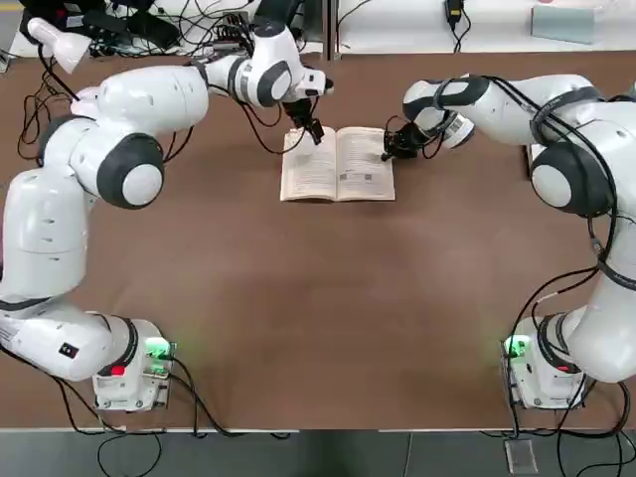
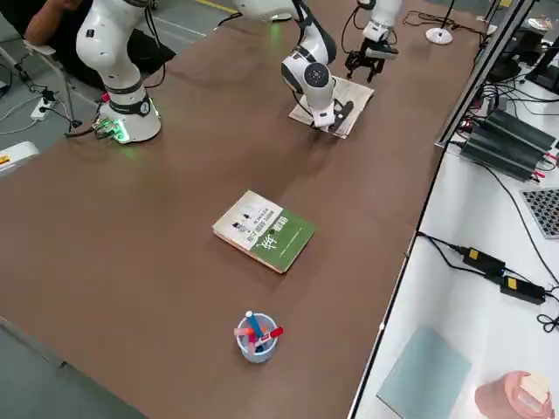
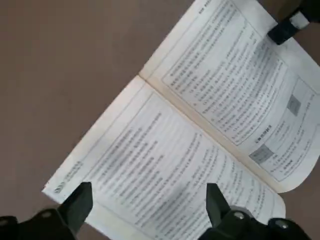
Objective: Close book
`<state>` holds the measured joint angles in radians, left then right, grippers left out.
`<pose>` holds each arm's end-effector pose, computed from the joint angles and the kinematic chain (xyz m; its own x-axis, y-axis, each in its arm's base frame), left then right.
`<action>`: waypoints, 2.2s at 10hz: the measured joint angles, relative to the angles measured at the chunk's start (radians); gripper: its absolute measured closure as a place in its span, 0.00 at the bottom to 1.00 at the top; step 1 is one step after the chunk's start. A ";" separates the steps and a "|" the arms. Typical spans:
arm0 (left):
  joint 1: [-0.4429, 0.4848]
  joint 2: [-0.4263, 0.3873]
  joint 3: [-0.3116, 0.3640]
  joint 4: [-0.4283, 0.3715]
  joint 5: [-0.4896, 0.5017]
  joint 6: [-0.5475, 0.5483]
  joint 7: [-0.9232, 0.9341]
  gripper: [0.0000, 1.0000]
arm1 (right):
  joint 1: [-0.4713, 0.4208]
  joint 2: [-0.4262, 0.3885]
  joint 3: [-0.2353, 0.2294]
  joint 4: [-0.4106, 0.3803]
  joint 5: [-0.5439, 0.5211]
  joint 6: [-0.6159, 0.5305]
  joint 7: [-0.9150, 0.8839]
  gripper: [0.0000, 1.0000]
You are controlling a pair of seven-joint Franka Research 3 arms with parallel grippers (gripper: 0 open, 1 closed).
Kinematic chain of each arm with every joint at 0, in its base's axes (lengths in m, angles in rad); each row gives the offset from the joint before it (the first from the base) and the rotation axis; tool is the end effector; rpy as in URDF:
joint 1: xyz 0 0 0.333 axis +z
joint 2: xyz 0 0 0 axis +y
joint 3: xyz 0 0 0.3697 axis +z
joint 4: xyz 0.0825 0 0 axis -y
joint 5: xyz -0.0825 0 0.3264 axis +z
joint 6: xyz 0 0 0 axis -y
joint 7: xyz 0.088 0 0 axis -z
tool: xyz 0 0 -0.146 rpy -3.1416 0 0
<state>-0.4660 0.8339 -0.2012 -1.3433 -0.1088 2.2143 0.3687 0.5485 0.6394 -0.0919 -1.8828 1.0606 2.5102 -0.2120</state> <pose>0.5994 -0.4321 0.2690 0.6239 -0.7727 0.1169 -0.7762 -0.5953 0.2078 0.5627 0.2971 0.2208 0.9811 -0.1620 -0.1056 -0.1934 -0.8355 -0.5143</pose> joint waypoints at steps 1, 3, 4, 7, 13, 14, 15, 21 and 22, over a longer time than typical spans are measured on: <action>0.000 0.005 -0.002 0.001 -0.013 0.008 0.031 0.00 | 0.000 0.000 0.000 0.000 0.000 0.000 0.000 0.99; 0.003 0.011 -0.002 0.004 -0.036 0.017 0.110 0.00 | 0.000 0.000 0.000 0.000 0.000 0.000 -0.001 0.99; 0.008 0.013 -0.001 0.007 -0.041 0.020 0.144 0.00 | 0.000 0.000 0.000 0.000 0.000 0.000 -0.001 0.99; 0.025 0.015 -0.001 0.012 -0.044 0.021 0.201 0.00 | 0.000 0.000 0.000 0.000 0.000 0.001 -0.001 0.99; 0.030 0.029 0.005 0.014 -0.044 0.047 0.208 0.00 | -0.004 0.000 -0.001 0.000 0.000 0.001 -0.001 0.99; 0.033 0.033 0.006 0.014 -0.044 0.051 0.210 0.00 | -0.004 0.001 -0.002 0.000 0.000 0.001 -0.002 0.99; 0.036 0.036 0.006 0.014 -0.044 0.054 0.217 0.00 | -0.005 0.001 -0.002 0.000 0.000 0.001 -0.002 0.99; 0.064 0.064 0.008 0.020 -0.073 0.104 0.288 0.00 | -0.007 0.001 -0.002 0.000 0.000 0.001 -0.003 0.99; 0.063 0.065 0.008 0.024 -0.085 0.105 0.291 0.00 | -0.007 0.001 -0.002 0.000 0.000 0.001 -0.004 0.99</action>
<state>-0.4026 0.8988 -0.1934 -1.3193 -0.1939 2.3191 0.6593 0.5419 0.6405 -0.0942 -1.8828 1.0607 2.5110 -0.2157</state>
